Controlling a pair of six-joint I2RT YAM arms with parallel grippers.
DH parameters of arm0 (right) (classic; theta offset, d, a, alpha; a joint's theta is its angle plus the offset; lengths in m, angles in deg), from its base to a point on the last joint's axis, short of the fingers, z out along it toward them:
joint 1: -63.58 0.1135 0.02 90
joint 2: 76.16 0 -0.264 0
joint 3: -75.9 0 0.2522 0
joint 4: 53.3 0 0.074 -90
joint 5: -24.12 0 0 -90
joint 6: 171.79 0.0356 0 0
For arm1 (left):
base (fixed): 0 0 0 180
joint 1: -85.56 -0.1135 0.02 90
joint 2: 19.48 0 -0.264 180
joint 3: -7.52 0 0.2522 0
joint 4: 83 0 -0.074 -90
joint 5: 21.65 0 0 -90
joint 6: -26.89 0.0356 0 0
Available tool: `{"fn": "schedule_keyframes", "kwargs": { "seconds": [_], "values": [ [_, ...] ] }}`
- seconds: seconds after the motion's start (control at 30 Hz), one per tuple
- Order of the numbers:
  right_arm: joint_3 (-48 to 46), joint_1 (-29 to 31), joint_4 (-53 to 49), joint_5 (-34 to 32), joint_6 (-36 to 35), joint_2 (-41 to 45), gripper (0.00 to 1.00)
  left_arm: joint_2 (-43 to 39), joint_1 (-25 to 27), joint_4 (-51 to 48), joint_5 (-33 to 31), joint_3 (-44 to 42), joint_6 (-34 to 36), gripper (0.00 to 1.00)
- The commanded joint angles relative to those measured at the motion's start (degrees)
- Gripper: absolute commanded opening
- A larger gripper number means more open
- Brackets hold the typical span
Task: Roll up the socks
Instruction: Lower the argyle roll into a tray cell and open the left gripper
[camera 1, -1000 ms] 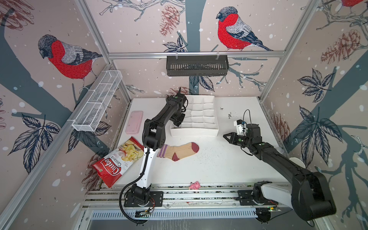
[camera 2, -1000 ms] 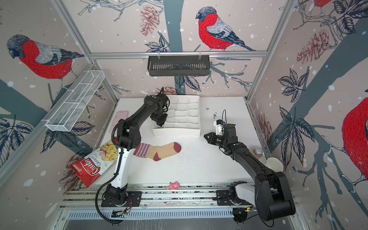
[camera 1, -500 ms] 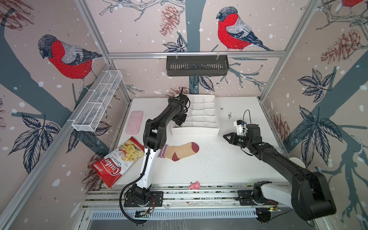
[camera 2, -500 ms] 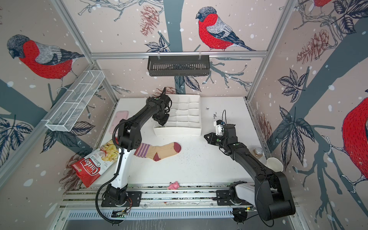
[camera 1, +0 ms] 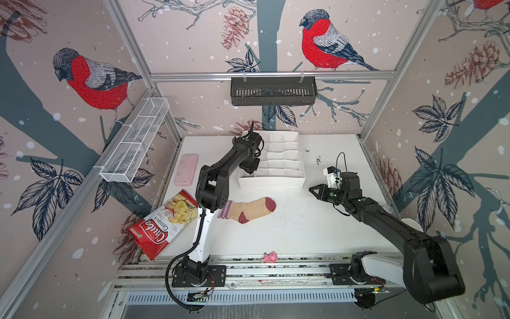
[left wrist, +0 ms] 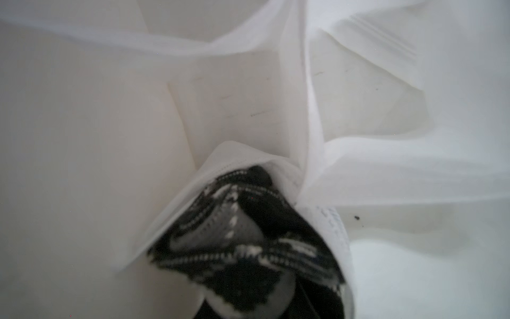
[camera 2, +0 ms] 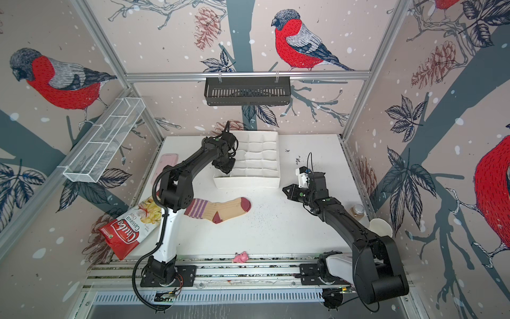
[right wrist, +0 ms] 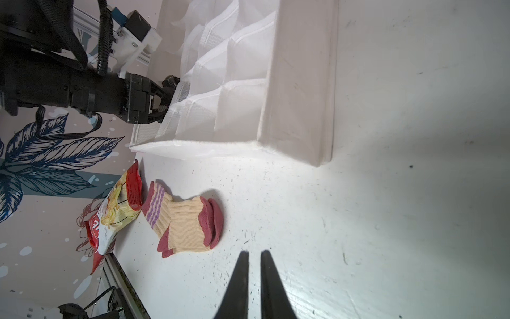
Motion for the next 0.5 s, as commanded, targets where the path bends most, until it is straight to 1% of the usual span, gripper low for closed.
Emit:
{"fn": "schedule_keyframes", "kwargs": {
  "seconds": [0.0, 0.03, 0.1, 0.3, 0.47],
  "values": [
    [0.55, 0.32, 1.43, -0.71, 0.63, 0.01, 0.13, -2.47, 0.21, 3.44, 2.80, -1.26, -0.16, 0.36],
    [0.51, 0.36, 1.43, -0.84, 0.60, 0.05, 0.13, -2.87, 0.29, 3.83, 3.06, -1.68, -0.07, 0.38],
    [0.47, 0.38, 1.26, -1.00, 0.60, 0.17, 0.14, -3.71, 0.20, 4.58, 3.31, -2.48, 0.00, 0.40],
    [0.47, 0.50, 1.00, -1.21, 0.60, 0.56, 0.13, -4.67, 0.24, 5.77, 5.23, -3.21, 0.02, 0.43],
    [0.64, 0.61, 1.00, -1.24, 0.60, 0.40, 0.14, -7.23, 0.20, 8.49, 7.67, -5.33, 0.10, 0.45]
  ]
}}
